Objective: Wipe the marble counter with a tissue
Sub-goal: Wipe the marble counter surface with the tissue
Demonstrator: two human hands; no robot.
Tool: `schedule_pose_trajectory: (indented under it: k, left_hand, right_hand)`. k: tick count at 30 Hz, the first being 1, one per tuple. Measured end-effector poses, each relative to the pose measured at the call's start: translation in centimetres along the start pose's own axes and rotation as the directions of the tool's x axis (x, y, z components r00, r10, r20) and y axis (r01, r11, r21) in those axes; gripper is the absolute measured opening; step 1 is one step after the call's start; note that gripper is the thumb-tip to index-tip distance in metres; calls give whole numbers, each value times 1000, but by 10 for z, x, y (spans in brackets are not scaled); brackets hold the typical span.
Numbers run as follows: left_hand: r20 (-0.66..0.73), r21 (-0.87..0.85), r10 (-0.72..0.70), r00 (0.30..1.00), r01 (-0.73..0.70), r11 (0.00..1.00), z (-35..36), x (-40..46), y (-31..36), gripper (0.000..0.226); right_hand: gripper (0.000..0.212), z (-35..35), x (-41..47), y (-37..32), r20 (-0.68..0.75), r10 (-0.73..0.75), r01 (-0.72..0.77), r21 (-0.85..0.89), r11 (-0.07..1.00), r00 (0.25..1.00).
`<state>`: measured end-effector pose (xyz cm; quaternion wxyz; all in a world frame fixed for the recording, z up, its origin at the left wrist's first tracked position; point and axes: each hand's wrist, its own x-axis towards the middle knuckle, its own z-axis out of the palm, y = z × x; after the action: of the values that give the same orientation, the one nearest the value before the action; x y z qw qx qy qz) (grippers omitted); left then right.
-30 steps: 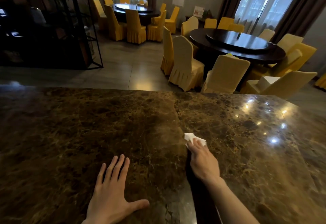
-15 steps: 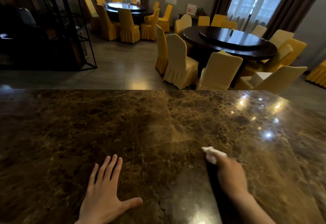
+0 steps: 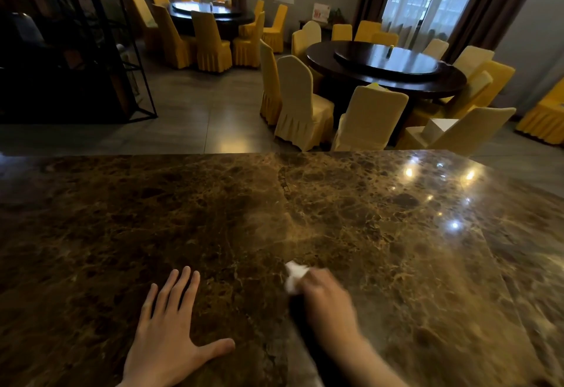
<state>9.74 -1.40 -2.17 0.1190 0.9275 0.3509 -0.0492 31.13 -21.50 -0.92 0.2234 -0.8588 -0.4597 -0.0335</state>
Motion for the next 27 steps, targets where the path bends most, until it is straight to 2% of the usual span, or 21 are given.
schedule_pose_trajectory:
  k: [2, 4, 6, 9, 11, 12, 15, 17, 20, 23, 25, 26, 27]
  left_hand:
    - [-3, -10, 0, 1000, 0, 1000, 0, -1, 1, 147]
    - [0, -8, -3, 1000, 3, 1000, -1, -1, 1, 147]
    - [13, -1, -7, 1000, 7, 1000, -1, -1, 1, 148]
    - [32, 20, -16, 999, 16, 1000, -2, 1, 1, 148]
    - [35, 26, -15, 999, 14, 1000, -3, 1, 0, 148]
    - [34, 25, -15, 999, 15, 1000, -3, 1, 0, 147]
    - [40, 14, -13, 999, 12, 1000, -3, 1, 2, 147]
    - [41, 18, -13, 999, 13, 1000, -4, 0, 3, 148]
    - [55, 35, -17, 998, 15, 999, -6, -1, 3, 149]
    - [67, 60, -25, 997, 21, 998, -7, -1, 5, 149]
    - [62, 56, -17, 998, 13, 998, -7, -2, 4, 149]
    - [61, 46, -14, 998, 12, 999, -7, -2, 4, 149]
    - [60, 39, -15, 998, 12, 999, -6, -2, 4, 148]
  right_hand:
    - [11, -19, 16, 35, -121, 241, -249, -60, 967, 963]
    - [14, -19, 27, 25, -171, 308, -325, -80, 942, 936]
    - [13, -5, 25, -18, -65, 262, -264, -36, 964, 963]
    - [29, 17, -7, -68, 40, -68, 64, 84, 994, 997]
    - [32, 11, -20, -57, 76, -188, 181, 91, 979, 979]
    - [29, 3, -21, -41, 69, -161, 153, 107, 982, 985]
    - [3, -25, -4, 15, -71, 140, -141, -19, 990, 988]
    - [10, -27, 11, 29, -102, 269, -276, -58, 959, 958]
    - [16, -6, 19, -22, 23, 205, -204, -55, 978, 978]
    - [27, 14, -9, -74, 110, -82, 79, 30, 996, 990]
    - [30, 7, -16, -60, 137, -183, 183, 14, 983, 973]
    - [27, -1, -16, -42, 133, -164, 163, 16, 986, 977]
    - [22, -12, -13, -20, 118, -84, 81, 25, 996, 989]
